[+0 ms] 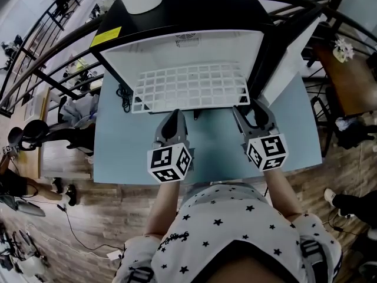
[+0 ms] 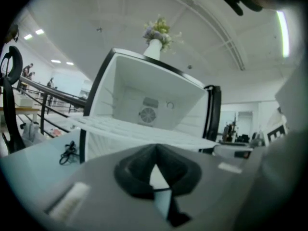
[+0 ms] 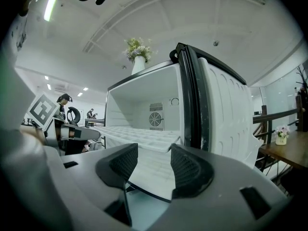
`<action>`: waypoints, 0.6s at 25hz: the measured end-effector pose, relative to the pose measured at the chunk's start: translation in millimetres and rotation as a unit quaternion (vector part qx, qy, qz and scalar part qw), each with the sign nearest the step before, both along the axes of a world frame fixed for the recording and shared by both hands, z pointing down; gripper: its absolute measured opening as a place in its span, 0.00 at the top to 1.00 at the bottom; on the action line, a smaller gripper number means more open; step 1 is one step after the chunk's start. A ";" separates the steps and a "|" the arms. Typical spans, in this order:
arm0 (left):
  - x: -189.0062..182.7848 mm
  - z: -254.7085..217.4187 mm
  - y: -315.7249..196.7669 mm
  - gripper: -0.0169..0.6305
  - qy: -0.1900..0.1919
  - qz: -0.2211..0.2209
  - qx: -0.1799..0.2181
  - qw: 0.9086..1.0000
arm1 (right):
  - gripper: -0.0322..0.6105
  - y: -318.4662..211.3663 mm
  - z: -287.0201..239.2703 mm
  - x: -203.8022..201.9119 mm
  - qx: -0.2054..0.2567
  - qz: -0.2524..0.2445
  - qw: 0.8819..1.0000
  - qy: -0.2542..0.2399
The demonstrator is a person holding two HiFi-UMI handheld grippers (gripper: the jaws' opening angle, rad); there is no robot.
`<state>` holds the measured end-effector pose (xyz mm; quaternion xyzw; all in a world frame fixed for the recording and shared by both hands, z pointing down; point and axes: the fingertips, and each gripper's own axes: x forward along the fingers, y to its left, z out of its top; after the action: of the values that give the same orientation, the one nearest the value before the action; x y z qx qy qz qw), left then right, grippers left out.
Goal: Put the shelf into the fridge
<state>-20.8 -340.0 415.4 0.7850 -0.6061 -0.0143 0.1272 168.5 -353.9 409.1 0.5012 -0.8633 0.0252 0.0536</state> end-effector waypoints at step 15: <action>-1.3 -0.1 -61.7 0.97 0.009 -0.006 -0.011 1.000 | 0.88 -0.7 -3.8 2.9 0.004 0.004 1.000 -0.002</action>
<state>-22.1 -401.7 415.3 0.7800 -0.6094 -0.0153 0.1416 171.4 -354.6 405.3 0.5049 -0.8614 0.0227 0.0496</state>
